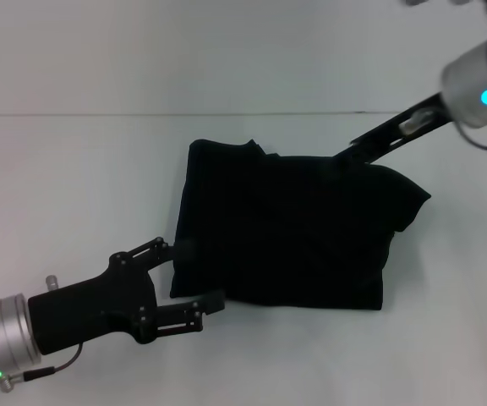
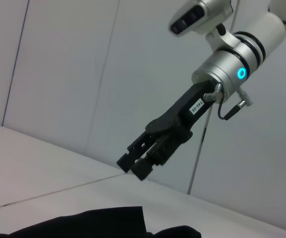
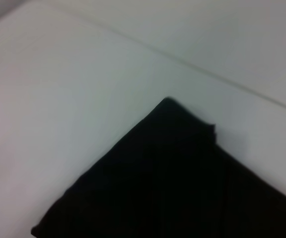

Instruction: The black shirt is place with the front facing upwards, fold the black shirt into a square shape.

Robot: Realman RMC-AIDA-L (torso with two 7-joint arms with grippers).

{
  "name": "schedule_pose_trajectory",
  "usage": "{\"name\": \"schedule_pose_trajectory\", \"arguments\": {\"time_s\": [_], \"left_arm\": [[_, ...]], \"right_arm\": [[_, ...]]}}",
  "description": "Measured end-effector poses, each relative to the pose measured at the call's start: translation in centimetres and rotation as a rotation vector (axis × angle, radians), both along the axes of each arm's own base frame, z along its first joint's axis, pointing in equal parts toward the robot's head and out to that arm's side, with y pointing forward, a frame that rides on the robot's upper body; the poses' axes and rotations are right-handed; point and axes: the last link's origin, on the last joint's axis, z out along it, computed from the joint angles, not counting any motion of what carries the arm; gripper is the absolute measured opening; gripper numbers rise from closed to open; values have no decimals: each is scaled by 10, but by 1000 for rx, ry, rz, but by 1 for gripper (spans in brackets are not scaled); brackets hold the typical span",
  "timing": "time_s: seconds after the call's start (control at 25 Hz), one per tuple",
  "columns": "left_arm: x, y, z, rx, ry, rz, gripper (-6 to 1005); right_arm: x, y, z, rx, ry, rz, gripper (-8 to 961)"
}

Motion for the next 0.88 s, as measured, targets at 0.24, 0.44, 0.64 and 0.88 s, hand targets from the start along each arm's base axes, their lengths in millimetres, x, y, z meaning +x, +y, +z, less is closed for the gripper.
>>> {"name": "schedule_pose_trajectory", "arguments": {"time_s": [0.24,0.44,0.64,0.88], "left_arm": [[0,-3,0,-6,-8,-4,937],[2,-5,-4,-16,-15,-8,937],[4,-4,-5,-31,-30,1,937],[3,-5,-3,-42,-40,11,936]], "right_arm": [[-19,2,-31,-17,-102,7,795],[-23,10,-56,-14,-149,45,785],[-25,20,-75,9,-182,104,775],[-25,25,-95,6,-217,132,763]]}}
